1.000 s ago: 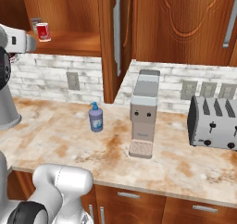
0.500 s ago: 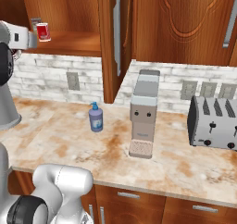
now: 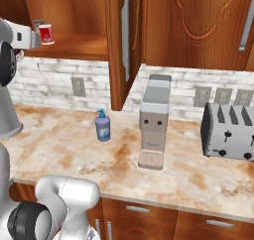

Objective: Pick the cans from the counter and place them in their designated side in the cabinet.

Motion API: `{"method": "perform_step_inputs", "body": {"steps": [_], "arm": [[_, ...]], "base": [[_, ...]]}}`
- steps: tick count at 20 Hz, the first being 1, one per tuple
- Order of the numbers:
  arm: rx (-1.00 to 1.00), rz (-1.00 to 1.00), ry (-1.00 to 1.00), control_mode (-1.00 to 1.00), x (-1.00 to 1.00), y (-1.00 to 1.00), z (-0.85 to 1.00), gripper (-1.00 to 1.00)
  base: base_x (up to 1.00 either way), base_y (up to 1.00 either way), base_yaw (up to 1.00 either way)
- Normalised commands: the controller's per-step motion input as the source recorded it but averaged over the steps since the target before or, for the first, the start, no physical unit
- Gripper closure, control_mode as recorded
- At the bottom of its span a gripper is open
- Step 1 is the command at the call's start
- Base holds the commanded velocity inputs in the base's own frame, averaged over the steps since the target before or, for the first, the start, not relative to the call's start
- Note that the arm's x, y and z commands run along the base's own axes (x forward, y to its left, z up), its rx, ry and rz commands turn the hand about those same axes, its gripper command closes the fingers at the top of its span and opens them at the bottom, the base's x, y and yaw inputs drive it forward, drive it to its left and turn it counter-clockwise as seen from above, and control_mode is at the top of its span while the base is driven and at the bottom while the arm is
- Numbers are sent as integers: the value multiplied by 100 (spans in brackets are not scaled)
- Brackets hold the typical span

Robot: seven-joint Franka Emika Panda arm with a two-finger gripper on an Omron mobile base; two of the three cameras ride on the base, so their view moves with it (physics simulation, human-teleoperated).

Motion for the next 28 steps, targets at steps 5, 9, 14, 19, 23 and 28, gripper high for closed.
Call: {"method": "perform_step_inputs", "body": {"steps": [5, 9, 14, 19, 23, 28], "arm": [[0, 0, 0, -100, 16, 14, 0, 100], [0, 0, 0, -100, 19, 7, 0, 100], [0, 1, 0, -100, 22, 9, 0, 100], [0, 1, 0, -100, 21, 12, 0, 100], [0, 1, 0, -100, 18, 9, 0, 100], [0, 1, 0, -100, 20, 10, 0, 100]], "base": [[0, 0, 0], [0, 0, 0], [0, 0, 0], [0, 0, 0], [0, 0, 0], [0, 0, 0]]}}
